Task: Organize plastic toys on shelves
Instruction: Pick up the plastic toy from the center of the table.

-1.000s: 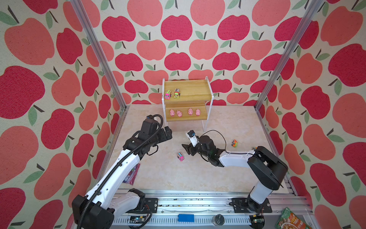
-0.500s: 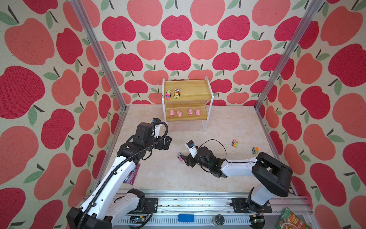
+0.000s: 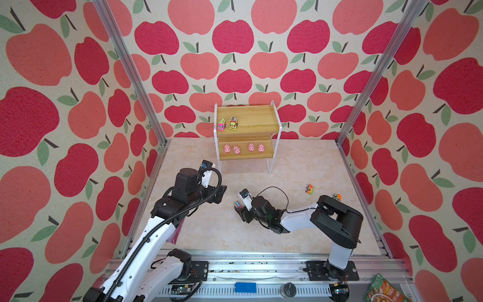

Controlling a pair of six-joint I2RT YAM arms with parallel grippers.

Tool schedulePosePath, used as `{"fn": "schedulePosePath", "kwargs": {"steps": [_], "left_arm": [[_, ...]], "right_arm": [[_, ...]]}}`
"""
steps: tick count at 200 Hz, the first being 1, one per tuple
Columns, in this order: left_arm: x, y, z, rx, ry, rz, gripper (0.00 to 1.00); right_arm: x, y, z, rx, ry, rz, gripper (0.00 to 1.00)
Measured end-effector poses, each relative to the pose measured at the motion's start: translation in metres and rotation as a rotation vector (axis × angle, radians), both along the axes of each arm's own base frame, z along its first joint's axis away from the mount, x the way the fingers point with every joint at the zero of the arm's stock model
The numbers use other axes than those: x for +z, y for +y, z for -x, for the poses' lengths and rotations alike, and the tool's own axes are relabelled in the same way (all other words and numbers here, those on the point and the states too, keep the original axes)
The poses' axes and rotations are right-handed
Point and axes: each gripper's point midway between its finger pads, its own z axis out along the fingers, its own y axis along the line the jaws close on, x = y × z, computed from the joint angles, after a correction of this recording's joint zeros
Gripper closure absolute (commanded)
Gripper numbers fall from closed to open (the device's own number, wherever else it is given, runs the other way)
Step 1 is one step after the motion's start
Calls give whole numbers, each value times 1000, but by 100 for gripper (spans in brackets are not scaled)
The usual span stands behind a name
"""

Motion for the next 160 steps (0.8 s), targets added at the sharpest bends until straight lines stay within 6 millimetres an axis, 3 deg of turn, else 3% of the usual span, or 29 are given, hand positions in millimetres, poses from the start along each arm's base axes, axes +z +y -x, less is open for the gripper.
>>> {"fn": "schedulePosePath", "kwargs": {"steps": [55,110,160], "left_arm": [[1,2,-1,9,-6,-4,1],[1,4,-2,17,-7,-3,1],[1,7,-3,30,-12,-5,1]], "right_arm": [[-9,12,-5,-2,15,1,53],[-15,14,-6,-2,25,7,63],[-15,15,-7,-2,23,3,77]]}}
